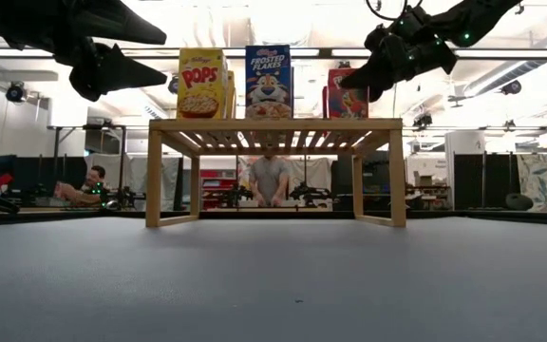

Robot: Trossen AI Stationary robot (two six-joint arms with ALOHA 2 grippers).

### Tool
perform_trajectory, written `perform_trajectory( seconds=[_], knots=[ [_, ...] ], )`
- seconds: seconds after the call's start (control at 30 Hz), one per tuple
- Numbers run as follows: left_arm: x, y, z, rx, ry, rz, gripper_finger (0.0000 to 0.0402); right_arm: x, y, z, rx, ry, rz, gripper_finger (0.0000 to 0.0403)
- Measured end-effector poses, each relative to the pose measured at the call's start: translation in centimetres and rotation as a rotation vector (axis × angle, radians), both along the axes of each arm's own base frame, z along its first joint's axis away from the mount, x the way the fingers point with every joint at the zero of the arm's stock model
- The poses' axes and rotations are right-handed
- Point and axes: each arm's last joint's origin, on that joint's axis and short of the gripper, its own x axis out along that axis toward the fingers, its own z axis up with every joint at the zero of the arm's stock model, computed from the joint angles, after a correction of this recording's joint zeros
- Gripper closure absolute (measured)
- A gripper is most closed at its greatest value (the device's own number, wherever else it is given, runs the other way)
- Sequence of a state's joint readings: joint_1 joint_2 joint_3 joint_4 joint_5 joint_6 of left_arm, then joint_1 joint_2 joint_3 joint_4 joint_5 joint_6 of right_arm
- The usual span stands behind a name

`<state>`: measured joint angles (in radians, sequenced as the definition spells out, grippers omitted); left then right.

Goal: Stack cereal on shelf
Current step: Put the top red cereal box on the shelf aligned with the other red cereal box

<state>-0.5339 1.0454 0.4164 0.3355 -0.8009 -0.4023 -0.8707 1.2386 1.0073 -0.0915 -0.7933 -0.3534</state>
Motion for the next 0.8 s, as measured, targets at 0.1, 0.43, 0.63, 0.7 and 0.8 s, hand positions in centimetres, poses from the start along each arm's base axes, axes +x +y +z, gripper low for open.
perform_trajectory(
  seconds=[0.1, 0.43, 0.63, 0.7, 0.8],
  knots=[
    [0.0, 0.0, 0.0, 0.000, 0.000, 0.000, 0.0043, -0.1, 0.2, 0.3, -0.008, -0.007, 0.000, 0.0218],
    [0.0, 0.0, 0.0, -0.001, 0.000, 0.000, 0.0043, -0.7, 0.8, 1.1, -0.009, -0.019, -0.010, 0.0154],
    [0.0, 0.0, 0.0, -0.003, 0.000, 0.000, 0.0043, -1.4, 1.6, 2.1, -0.020, -0.034, -0.014, 0.0123],
    [0.0, 0.0, 0.0, -0.003, 0.000, 0.000, 0.0043, -1.8, 2.1, 2.6, -0.028, -0.045, -0.015, 0.0119],
    [0.0, 0.0, 0.0, -0.004, 0.000, 0.000, 0.0043, -2.4, 2.9, 3.4, -0.037, -0.055, -0.016, 0.0116]
  ],
)
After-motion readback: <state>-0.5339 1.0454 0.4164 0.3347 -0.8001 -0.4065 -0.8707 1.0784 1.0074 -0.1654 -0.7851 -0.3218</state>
